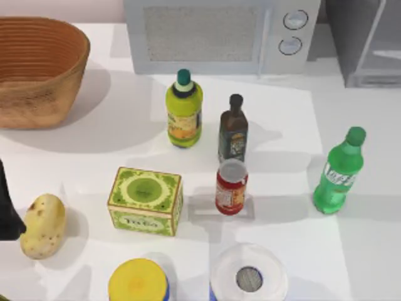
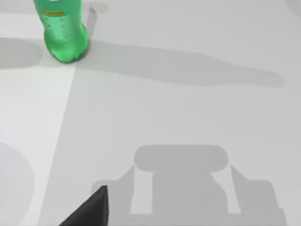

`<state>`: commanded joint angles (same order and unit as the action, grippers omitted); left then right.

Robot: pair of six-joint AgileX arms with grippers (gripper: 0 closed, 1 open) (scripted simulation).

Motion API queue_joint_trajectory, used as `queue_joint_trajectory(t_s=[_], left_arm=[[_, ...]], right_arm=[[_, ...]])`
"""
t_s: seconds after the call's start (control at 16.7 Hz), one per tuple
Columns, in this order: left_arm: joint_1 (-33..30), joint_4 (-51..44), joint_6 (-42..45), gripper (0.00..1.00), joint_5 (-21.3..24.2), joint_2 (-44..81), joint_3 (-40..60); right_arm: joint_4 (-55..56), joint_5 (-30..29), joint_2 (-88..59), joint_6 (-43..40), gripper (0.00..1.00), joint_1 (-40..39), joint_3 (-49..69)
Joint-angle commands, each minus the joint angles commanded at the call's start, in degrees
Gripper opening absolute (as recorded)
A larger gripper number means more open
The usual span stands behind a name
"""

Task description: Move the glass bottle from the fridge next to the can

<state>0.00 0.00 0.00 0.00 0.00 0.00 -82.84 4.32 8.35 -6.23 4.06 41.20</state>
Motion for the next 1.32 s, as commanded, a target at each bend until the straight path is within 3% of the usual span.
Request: queue_joint_trajectory(t_s=[0.3,0.78,0.96,1.14,1.32], left_arm=[[0.0,0.0,0.0,1.0,0.0,0.0,0.0],[0.0,0.0,0.0,1.0,0.0,0.0,0.0],[0.0,0.0,0.0,1.0,0.0,0.0,0.0],[0.0,0.0,0.0,1.0,0.0,0.0,0.0],[0.0,0.0,0.0,1.0,0.0,0.0,0.0]], right_arm=[[1.1,12.7,-19.2,-20.3,1.0,19.5,8.5],[0.7,34.5,-70.7,-74.6,1.0,63.3,23.4],[-0.4,40.7,-88.5,-91.3,1.0,79.2,28.3],[-1.4,45.6,-101.7,-103.0,1.0,90.9,32.0],[-2.3,48.7,-109.8,-109.6,1.0,97.6,34.5]])
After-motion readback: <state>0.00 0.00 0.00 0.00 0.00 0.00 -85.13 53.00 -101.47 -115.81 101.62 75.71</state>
